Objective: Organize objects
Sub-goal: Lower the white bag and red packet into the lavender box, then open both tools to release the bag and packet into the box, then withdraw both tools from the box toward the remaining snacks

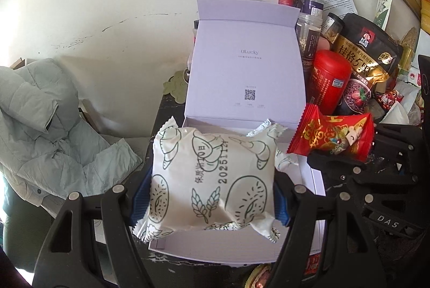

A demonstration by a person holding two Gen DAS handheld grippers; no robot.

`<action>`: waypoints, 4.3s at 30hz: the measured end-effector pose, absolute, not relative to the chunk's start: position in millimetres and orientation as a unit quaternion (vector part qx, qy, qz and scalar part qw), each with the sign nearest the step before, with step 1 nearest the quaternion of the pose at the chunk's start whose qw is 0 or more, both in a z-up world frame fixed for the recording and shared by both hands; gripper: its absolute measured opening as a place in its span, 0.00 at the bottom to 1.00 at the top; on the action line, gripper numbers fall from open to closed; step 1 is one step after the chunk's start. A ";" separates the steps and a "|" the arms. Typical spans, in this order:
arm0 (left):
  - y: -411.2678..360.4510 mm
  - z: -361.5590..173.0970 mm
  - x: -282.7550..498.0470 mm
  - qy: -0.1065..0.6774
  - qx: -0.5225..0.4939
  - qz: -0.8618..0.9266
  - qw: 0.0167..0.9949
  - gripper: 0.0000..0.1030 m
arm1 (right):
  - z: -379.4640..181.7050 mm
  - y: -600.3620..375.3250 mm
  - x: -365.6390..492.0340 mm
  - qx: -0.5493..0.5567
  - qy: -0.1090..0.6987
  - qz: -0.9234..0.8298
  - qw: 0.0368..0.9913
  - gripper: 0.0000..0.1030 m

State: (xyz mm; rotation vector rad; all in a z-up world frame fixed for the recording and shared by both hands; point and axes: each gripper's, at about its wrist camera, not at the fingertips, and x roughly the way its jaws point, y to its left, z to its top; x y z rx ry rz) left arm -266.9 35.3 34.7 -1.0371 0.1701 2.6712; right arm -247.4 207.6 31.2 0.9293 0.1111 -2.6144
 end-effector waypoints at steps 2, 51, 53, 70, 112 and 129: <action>38.4 33.5 -277.0 0.056 -0.355 0.923 0.136 0.69 | 33.1 211.9 -258.2 0.323 0.037 -0.928 0.183 0.21; 57.7 -62.8 -372.1 0.071 -0.451 0.878 0.142 0.75 | -40.0 211.1 -347.1 0.408 0.047 -0.888 0.206 0.28; 57.1 -61.5 -375.1 0.080 -0.449 0.879 0.138 0.76 | -40.6 212.0 -341.5 0.408 0.048 -0.888 0.206 0.34; 43.7 -27.1 -353.0 0.071 -0.428 0.892 0.125 0.82 | -14.5 210.2 -320.1 0.385 0.051 -0.905 0.171 0.35; 28.0 92.6 -197.1 0.044 -0.335 0.937 0.090 0.95 | 101.0 220.3 -167.7 0.298 0.045 -0.949 0.095 0.69; 32.4 78.8 -150.7 0.059 -0.334 0.937 0.086 0.96 | 86.6 218.7 -116.6 0.302 0.044 -0.947 0.097 0.69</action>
